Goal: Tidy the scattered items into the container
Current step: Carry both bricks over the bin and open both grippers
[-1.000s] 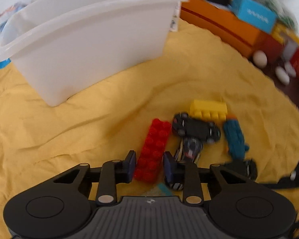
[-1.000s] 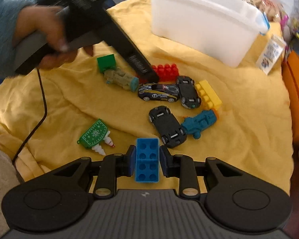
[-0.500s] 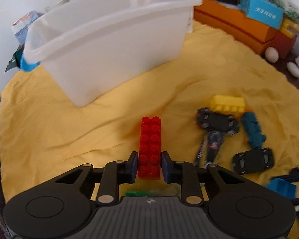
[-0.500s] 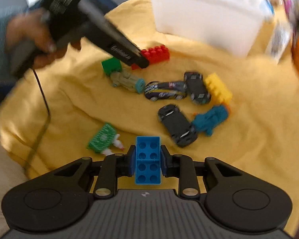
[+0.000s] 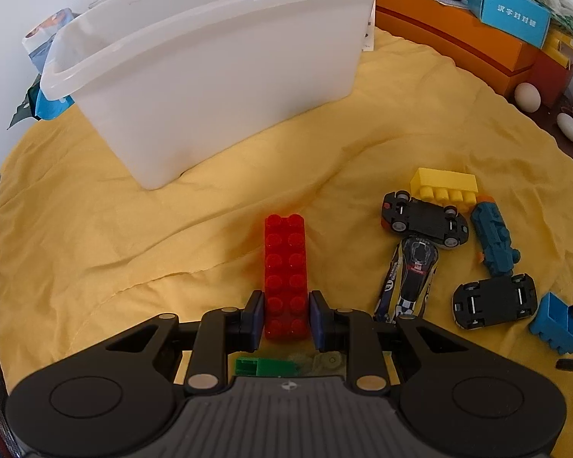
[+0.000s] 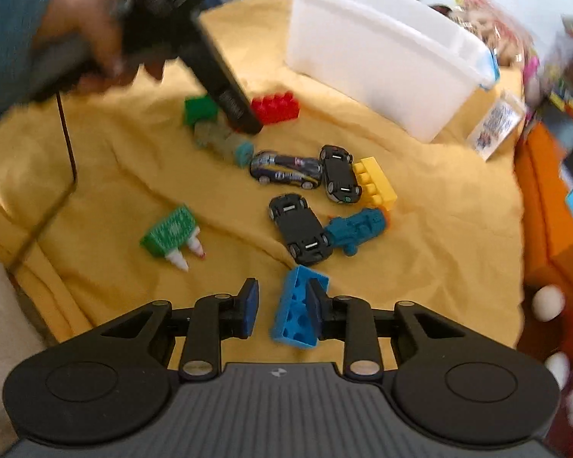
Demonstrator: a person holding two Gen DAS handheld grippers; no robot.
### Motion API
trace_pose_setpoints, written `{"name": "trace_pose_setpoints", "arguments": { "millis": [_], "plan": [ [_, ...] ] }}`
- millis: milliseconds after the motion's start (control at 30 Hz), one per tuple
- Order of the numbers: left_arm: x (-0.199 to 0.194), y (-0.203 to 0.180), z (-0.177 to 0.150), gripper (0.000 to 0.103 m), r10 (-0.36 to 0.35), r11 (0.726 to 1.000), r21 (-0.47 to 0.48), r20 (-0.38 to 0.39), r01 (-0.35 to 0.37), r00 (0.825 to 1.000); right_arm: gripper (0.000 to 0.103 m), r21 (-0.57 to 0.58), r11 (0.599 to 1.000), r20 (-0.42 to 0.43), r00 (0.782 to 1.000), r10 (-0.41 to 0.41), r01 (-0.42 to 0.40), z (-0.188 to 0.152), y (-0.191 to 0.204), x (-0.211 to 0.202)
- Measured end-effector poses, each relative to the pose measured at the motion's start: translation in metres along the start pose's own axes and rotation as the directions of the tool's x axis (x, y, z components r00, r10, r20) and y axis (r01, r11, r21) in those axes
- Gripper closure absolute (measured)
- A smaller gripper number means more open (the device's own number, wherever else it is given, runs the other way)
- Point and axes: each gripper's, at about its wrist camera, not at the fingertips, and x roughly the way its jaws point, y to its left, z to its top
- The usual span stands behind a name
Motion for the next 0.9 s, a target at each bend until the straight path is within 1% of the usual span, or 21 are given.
{"name": "trace_pose_setpoints", "arguments": {
  "millis": [100,167,200,233,300,333,367,400,433,467,500,533,567,600,633,667,700,733,800,833,900],
  "plan": [
    [0.000,0.000,0.000,0.075,-0.001,1.000,-0.001,0.001,0.001,1.000,0.069,-0.010,0.999,-0.032,0.998,-0.048,0.048,-0.002,0.003,0.011],
    [0.001,0.000,0.000,0.075,-0.002,1.000,-0.005,0.001,0.002,1.000,0.074,-0.024,0.995,-0.048,0.994,-0.098,0.097,-0.004,0.002,0.019],
    [0.001,0.000,0.000,0.075,-0.002,1.000,-0.006,0.002,0.002,1.000,0.078,-0.012,0.994,-0.054,0.993,-0.109,0.109,-0.006,-0.001,0.021],
    [0.001,0.000,0.000,0.075,-0.002,1.000,-0.007,0.003,0.002,1.000,0.078,0.017,0.994,-0.056,0.993,-0.102,0.103,-0.007,-0.006,0.020],
    [0.000,0.000,0.000,0.074,-0.001,1.000,-0.007,0.005,0.001,1.000,0.078,0.120,0.992,-0.047,0.998,-0.032,0.037,-0.010,-0.020,0.015],
    [0.001,0.000,0.001,0.074,-0.001,1.000,-0.007,0.005,0.001,1.000,0.078,0.196,0.980,-0.023,0.999,0.045,-0.039,-0.010,-0.029,0.010],
    [0.001,0.000,0.001,0.074,-0.002,1.000,-0.007,0.004,0.002,1.000,0.078,0.288,0.947,0.009,0.989,0.148,-0.145,-0.011,-0.039,0.007],
    [0.001,0.000,0.001,0.074,-0.001,1.000,-0.007,0.003,0.001,1.000,0.078,0.379,0.892,0.032,0.967,0.254,-0.247,-0.013,-0.049,0.009],
    [0.001,0.000,0.001,0.074,-0.001,1.000,-0.007,0.001,0.001,1.000,0.078,0.448,0.833,0.050,0.940,0.339,-0.324,-0.015,-0.056,0.014],
    [0.002,-0.001,0.001,0.074,0.000,1.000,-0.006,0.001,0.000,1.000,0.078,0.497,0.784,0.064,0.918,0.392,-0.370,-0.019,-0.061,0.020],
    [0.002,-0.001,0.002,0.074,0.001,1.000,-0.005,0.001,-0.001,1.000,0.078,0.536,0.751,0.061,0.905,0.421,-0.385,-0.023,-0.064,0.028],
    [0.002,-0.001,0.001,0.074,0.001,1.000,-0.005,0.000,-0.001,1.000,0.077,0.556,0.740,0.046,0.903,0.427,-0.379,-0.025,-0.066,0.033],
    [0.002,-0.001,0.001,0.074,0.002,1.000,-0.005,0.000,-0.002,1.000,0.077,0.565,0.737,0.048,0.906,0.421,-0.372,-0.027,-0.067,0.034],
    [0.002,0.000,0.001,0.074,0.002,1.000,-0.005,0.000,-0.002,1.000,0.074,0.564,0.742,0.056,0.914,0.403,-0.362,-0.028,-0.068,0.031],
    [0.002,0.000,0.001,0.074,0.002,1.000,-0.006,-0.001,-0.002,1.000,0.069,0.545,0.769,0.053,0.929,0.365,-0.333,-0.027,-0.068,0.027],
    [0.002,0.000,0.001,0.074,0.003,1.000,-0.008,-0.001,-0.003,1.000,0.066,0.510,0.808,0.047,0.948,0.316,-0.295,-0.025,-0.067,0.022],
    [0.002,0.000,0.002,0.074,0.003,1.000,-0.009,-0.001,-0.003,1.000,0.061,0.471,0.844,0.044,0.962,0.269,-0.257,-0.023,-0.066,0.018],
    [0.002,-0.001,0.002,0.074,0.004,1.000,-0.009,-0.001,-0.004,1.000,0.059,0.432,0.874,0.039,0.974,0.225,-0.220,-0.021,-0.064,0.016],
    [0.002,-0.001,0.001,0.074,0.006,1.000,-0.011,0.000,-0.006,1.000,0.059,0.359,0.922,0.020,0.989,0.147,-0.144,-0.019,-0.061,0.014],
    [0.002,-0.001,0.001,0.074,0.006,1.000,-0.012,0.000,-0.006,1.000,0.059,0.328,0.938,0.012,0.993,0.118,-0.116,-0.018,-0.060,0.014],
    [0.002,-0.001,0.001,0.074,0.004,1.000,-0.017,0.000,-0.004,1.000,0.059,0.291,0.951,0.009,0.994,0.106,-0.104,-0.016,-0.059,0.011]
  ]
}}
